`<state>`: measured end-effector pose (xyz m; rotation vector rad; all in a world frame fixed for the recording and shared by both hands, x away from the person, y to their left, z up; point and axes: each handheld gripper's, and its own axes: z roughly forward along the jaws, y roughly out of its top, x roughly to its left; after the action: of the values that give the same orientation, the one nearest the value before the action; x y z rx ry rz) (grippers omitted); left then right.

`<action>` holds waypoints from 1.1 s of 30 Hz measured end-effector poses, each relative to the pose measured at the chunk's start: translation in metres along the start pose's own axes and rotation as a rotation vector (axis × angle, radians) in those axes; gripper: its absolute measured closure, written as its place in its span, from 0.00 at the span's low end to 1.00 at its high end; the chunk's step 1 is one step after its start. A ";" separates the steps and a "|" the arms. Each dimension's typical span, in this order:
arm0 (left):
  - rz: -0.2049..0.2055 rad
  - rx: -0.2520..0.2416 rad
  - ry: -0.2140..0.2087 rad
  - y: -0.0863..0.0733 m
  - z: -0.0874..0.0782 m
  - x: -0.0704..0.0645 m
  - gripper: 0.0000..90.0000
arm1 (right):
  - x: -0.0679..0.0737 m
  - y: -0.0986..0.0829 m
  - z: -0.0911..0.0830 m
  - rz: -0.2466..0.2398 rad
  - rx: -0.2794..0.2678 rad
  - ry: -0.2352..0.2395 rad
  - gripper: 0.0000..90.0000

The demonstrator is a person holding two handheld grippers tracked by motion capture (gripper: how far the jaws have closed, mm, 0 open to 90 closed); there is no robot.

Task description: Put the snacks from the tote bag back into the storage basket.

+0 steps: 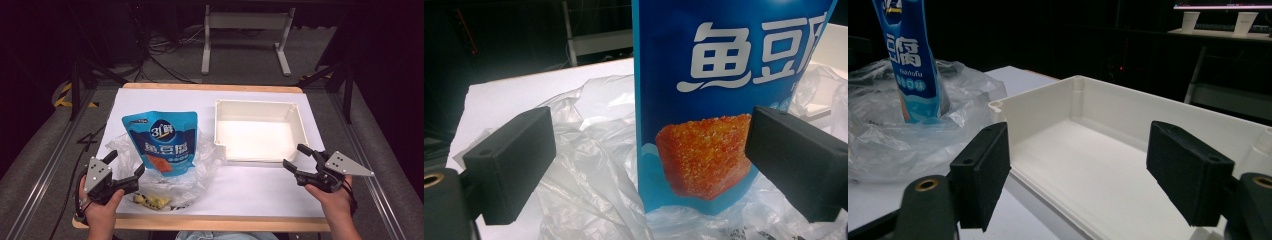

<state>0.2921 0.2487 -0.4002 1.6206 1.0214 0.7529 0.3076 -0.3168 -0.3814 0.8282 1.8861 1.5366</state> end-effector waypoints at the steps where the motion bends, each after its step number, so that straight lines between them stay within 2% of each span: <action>1: 0.002 0.002 -0.001 0.000 0.000 0.000 0.08 | 0.000 0.000 0.000 0.000 -0.013 0.005 0.29; 4: -0.002 0.001 0.001 0.000 -0.001 0.000 0.08 | 0.000 0.000 0.000 0.000 -0.031 0.012 0.28; 13: -0.003 -0.013 0.002 0.001 -0.002 0.000 0.08 | 0.000 0.000 -0.001 0.003 -0.041 0.011 0.26; 24: -0.008 -0.009 0.009 0.000 -0.002 0.002 0.08 | 0.005 0.004 0.003 -0.007 -0.036 -0.001 0.24; 29: -0.017 -0.007 0.017 -0.001 -0.001 0.002 0.08 | 0.007 0.009 0.009 -0.016 -0.027 0.009 0.24; 33: -0.014 -0.009 0.024 -0.001 -0.002 0.002 0.08 | 0.009 0.016 0.014 0.001 -0.025 0.031 0.24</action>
<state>0.2913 0.2517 -0.4004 1.5980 1.0443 0.7682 0.3137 -0.2985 -0.3687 0.7984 1.8843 1.5790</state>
